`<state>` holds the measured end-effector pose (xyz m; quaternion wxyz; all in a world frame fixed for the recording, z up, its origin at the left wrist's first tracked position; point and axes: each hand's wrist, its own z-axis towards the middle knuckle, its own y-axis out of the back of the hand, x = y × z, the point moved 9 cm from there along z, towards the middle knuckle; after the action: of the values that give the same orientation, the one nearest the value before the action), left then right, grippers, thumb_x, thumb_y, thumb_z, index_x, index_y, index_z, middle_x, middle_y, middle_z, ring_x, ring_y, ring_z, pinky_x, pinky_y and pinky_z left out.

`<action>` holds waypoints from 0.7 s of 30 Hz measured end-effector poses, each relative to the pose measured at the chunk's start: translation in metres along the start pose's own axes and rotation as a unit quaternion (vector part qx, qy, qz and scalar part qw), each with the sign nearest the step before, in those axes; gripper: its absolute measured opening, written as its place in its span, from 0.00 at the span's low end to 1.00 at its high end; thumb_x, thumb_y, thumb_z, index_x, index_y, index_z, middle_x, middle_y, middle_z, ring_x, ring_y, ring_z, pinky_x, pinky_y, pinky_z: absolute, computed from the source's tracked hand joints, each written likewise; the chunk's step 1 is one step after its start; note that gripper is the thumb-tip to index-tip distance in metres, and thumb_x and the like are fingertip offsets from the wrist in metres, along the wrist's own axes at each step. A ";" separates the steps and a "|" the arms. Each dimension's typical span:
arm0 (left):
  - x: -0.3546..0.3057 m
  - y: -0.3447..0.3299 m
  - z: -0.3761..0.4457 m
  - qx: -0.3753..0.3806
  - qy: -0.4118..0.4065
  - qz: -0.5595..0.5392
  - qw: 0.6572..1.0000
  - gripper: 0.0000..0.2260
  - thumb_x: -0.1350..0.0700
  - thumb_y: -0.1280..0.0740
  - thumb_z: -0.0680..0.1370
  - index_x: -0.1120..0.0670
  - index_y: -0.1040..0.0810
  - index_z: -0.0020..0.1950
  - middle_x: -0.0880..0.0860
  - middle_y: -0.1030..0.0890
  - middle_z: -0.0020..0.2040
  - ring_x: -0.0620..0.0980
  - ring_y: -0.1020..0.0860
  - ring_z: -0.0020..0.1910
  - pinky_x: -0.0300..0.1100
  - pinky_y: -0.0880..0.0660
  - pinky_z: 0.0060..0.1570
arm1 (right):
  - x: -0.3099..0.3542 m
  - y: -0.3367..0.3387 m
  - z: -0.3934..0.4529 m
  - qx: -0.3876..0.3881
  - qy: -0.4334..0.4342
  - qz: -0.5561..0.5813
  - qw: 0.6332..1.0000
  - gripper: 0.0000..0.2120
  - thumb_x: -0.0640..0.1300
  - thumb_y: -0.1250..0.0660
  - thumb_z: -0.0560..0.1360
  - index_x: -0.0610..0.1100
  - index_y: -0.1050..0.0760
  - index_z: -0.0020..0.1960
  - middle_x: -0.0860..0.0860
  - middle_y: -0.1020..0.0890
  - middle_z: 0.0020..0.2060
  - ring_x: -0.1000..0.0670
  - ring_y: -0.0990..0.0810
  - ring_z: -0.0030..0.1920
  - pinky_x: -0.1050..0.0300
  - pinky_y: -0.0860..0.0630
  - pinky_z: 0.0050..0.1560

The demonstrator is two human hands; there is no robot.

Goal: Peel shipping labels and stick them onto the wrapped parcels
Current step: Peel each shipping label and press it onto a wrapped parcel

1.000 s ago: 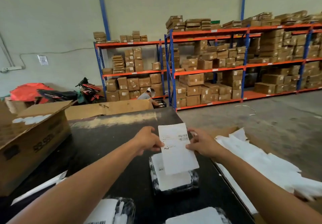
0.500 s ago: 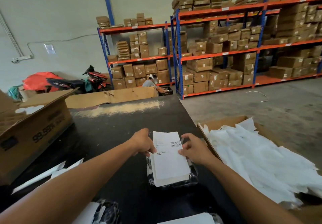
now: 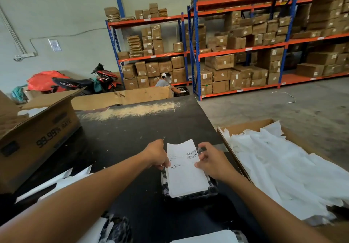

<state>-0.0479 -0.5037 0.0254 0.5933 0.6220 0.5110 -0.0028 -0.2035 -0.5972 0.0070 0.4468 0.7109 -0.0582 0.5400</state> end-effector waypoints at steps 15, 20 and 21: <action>-0.001 -0.002 -0.004 -0.051 -0.030 0.186 0.981 0.42 0.54 0.23 0.69 0.59 0.45 0.74 0.60 0.24 0.62 0.59 0.24 0.59 0.51 0.23 0.54 | -0.001 0.001 0.005 0.030 0.003 -0.128 0.991 0.31 0.49 0.25 0.68 0.48 0.34 0.67 0.49 0.27 0.65 0.48 0.26 0.61 0.50 0.25 0.60; -0.029 -0.014 -0.008 -0.013 -0.143 0.306 0.941 0.35 0.49 0.30 0.75 0.53 0.43 0.76 0.56 0.27 0.67 0.58 0.27 0.64 0.53 0.26 0.60 | 0.010 -0.008 0.019 0.059 0.054 -0.214 0.974 0.29 0.52 0.34 0.75 0.55 0.40 0.74 0.49 0.40 0.75 0.45 0.38 0.73 0.46 0.36 0.71; -0.030 -0.023 -0.007 0.024 -0.153 0.327 0.932 0.32 0.47 0.33 0.76 0.51 0.42 0.77 0.56 0.30 0.70 0.58 0.30 0.68 0.52 0.29 0.64 | 0.010 -0.012 0.022 0.070 0.056 -0.236 0.968 0.27 0.53 0.37 0.77 0.56 0.41 0.74 0.48 0.43 0.76 0.44 0.42 0.75 0.44 0.38 0.72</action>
<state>-0.0810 -0.5223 0.0293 0.6168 0.7611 0.1820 0.0843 -0.1766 -0.6017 0.0078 0.5130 0.7025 0.1741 0.4615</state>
